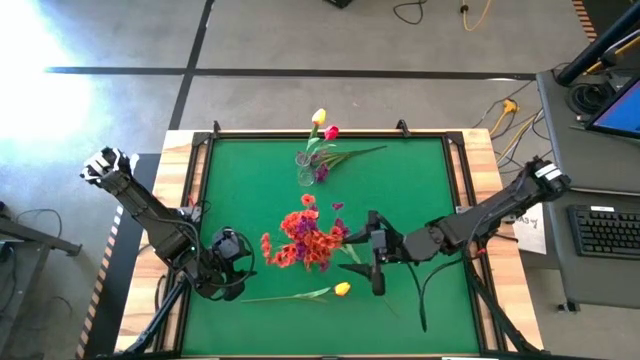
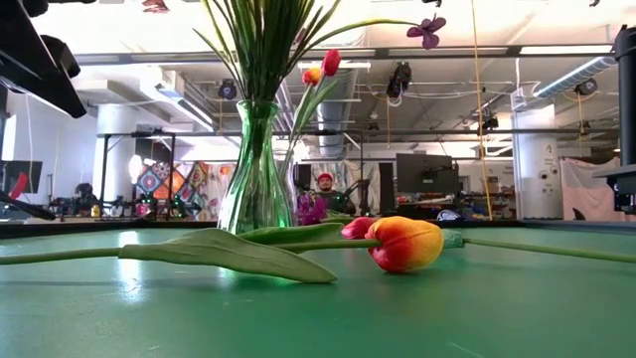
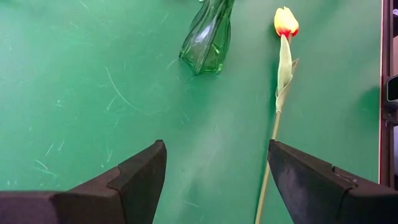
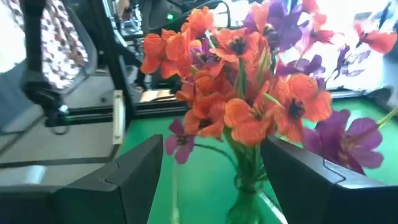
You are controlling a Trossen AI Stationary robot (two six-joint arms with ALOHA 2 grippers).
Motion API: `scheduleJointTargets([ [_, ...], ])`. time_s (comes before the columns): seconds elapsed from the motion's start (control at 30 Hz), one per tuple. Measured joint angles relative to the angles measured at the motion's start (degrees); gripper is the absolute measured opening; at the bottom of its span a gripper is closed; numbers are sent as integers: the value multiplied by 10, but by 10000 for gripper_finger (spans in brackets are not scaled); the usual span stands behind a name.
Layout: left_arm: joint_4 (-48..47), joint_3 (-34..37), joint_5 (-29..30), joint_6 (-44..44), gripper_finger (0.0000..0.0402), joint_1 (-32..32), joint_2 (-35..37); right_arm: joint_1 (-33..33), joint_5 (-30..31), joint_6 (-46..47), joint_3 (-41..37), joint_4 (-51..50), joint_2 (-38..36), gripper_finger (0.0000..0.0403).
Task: Sort flowers into vase by color
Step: Put the orange flowers into the green vase, then put the yellow tulip into the transparent vase
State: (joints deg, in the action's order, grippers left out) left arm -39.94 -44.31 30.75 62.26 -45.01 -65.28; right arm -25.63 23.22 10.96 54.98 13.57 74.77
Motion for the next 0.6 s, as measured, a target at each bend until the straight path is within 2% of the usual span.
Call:
scheduleJointTargets([
  [0.4,0,0,3,-1,268,0,0,1,-11,62,0,-134,-99,259],
  [0.6,0,0,3,2,268,1,0,19,58,67,0,-242,-153,251],
])
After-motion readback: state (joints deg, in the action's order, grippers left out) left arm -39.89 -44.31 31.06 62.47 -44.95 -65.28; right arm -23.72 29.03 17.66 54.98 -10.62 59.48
